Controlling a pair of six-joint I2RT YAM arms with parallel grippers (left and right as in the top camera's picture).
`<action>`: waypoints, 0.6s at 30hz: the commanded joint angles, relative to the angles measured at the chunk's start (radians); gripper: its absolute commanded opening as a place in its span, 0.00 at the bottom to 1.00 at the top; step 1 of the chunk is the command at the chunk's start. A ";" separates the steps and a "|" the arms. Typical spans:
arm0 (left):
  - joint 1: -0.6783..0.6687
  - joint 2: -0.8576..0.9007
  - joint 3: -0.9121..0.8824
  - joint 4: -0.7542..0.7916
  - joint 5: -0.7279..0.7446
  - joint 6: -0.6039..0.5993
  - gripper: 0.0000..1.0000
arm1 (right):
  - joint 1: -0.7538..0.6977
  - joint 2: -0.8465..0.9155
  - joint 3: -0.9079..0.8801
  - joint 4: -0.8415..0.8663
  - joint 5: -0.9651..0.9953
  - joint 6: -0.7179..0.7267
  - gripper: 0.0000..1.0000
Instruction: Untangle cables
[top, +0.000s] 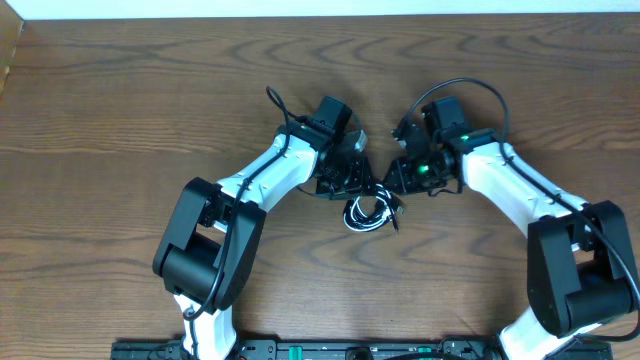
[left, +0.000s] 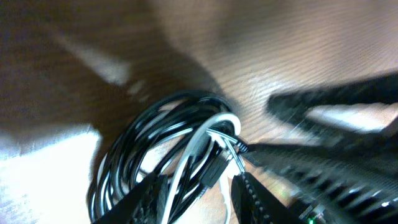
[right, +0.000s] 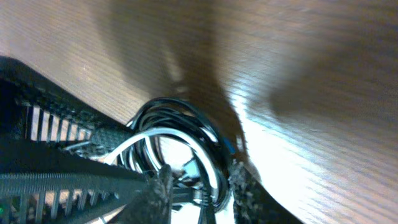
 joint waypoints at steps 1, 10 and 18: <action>0.000 0.015 0.021 -0.040 -0.148 -0.040 0.39 | -0.035 -0.002 0.017 0.005 -0.044 -0.017 0.31; -0.007 0.016 0.015 -0.019 -0.222 0.127 0.38 | -0.033 0.000 0.010 0.009 -0.015 -0.051 0.40; -0.036 0.017 -0.024 0.053 -0.227 0.151 0.36 | -0.019 0.004 0.006 -0.050 0.075 -0.050 0.40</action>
